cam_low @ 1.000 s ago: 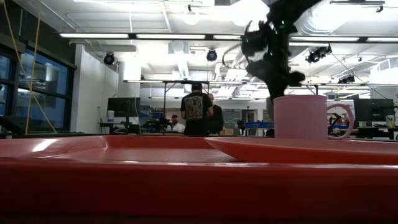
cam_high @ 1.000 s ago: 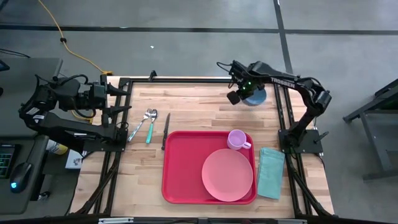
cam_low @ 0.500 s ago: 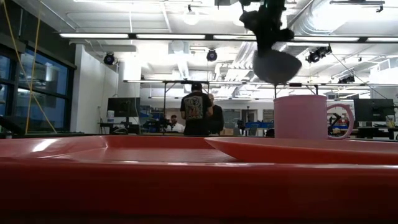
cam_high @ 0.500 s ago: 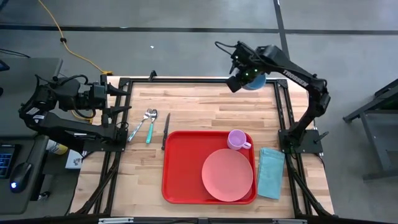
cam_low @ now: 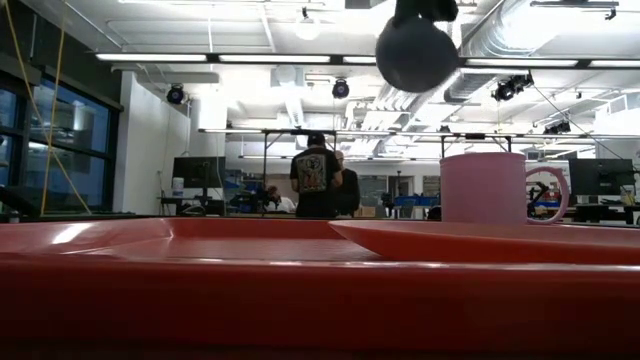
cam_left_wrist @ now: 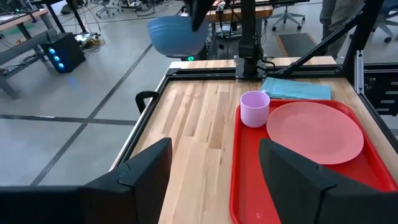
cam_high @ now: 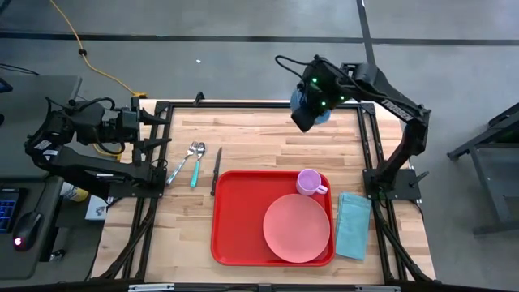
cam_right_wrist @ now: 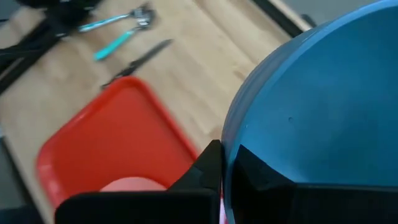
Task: Set up tray
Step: Put the blue bowl into the pink plate
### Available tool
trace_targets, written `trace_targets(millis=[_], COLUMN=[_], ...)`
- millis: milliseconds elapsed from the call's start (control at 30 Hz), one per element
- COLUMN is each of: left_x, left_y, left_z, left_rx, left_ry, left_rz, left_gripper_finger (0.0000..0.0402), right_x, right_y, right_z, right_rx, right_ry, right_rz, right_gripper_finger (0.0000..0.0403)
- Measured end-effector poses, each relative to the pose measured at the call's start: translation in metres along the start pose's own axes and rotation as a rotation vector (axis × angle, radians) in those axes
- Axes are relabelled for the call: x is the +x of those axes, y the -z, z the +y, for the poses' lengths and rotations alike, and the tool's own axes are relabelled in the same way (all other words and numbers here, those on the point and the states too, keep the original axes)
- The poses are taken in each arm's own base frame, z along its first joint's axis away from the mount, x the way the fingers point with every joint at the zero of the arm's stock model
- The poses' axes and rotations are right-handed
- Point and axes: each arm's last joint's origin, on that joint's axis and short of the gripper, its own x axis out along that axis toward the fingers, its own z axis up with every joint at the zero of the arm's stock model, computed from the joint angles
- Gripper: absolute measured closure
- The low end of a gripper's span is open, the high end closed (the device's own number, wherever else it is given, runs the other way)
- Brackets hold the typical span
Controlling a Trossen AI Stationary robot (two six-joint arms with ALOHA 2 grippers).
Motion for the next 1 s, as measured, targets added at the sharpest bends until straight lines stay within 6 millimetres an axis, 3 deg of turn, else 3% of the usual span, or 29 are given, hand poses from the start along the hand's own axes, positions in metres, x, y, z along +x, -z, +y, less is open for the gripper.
trace_targets(millis=[333,700,1000], left_x=[0.000,0.000,0.000], left_y=[0.000,0.000,0.000], left_z=[0.000,0.000,0.000], left_rx=[0.003,0.010,0.011], left_ry=[0.000,-0.006,-0.004], left_rz=[0.000,0.000,0.000], left_gripper_finger=[0.0128,0.0128,0.0128], right_x=[-0.006,-0.012,0.010], right_y=[0.023,0.064,0.104], right_z=[0.050,0.108,0.168], right_rx=[-0.066,-0.044,-0.004], right_ry=[-0.179,-0.241,-0.294], right_rz=[0.057,0.123,0.246], right_gripper_finger=[0.0403,0.0403,0.0403])
